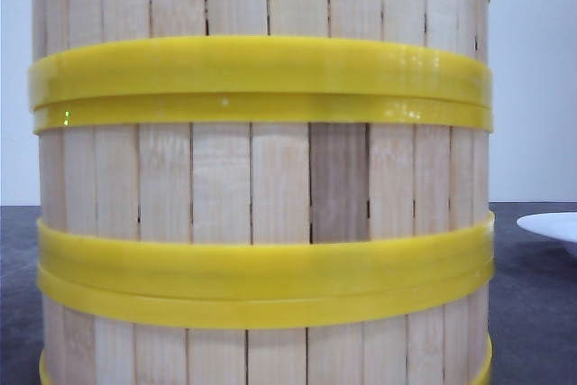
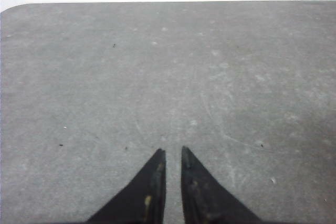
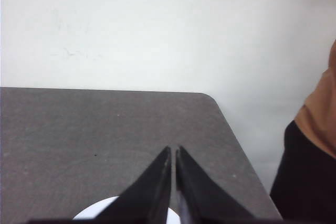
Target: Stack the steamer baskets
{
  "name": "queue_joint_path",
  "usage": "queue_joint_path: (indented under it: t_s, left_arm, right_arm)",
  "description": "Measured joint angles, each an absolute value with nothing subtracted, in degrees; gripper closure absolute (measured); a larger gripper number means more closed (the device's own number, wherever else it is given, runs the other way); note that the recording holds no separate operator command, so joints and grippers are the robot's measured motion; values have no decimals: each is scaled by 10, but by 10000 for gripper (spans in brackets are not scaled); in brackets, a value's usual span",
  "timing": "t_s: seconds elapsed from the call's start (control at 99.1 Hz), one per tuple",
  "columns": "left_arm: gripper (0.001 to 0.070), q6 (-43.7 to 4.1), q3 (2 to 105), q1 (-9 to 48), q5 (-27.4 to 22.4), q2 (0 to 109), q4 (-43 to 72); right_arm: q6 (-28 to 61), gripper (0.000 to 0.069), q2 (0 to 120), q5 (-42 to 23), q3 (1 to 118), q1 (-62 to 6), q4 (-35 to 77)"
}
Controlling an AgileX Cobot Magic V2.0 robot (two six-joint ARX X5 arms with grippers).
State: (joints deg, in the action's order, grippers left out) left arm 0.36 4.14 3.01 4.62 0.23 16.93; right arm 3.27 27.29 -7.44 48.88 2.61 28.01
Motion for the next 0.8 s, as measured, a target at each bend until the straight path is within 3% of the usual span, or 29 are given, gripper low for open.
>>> queue_joint_path:
  t_s: [0.192,0.394,0.575,0.797]
  left_arm:
    - [684,4,41,30,46,2,169]
    - [684,4,41,30,46,2,169]
    - [684,4,41,30,46,2,169]
    - [684,4,41,30,46,2,169]
  right_arm:
    - [32,680,178,-74,302,28,145]
    - [26,680,96,-74,147,31,100]
    - [25,680,51,-70,58,31,87]
    - [25,680,21,-11,10,31,71]
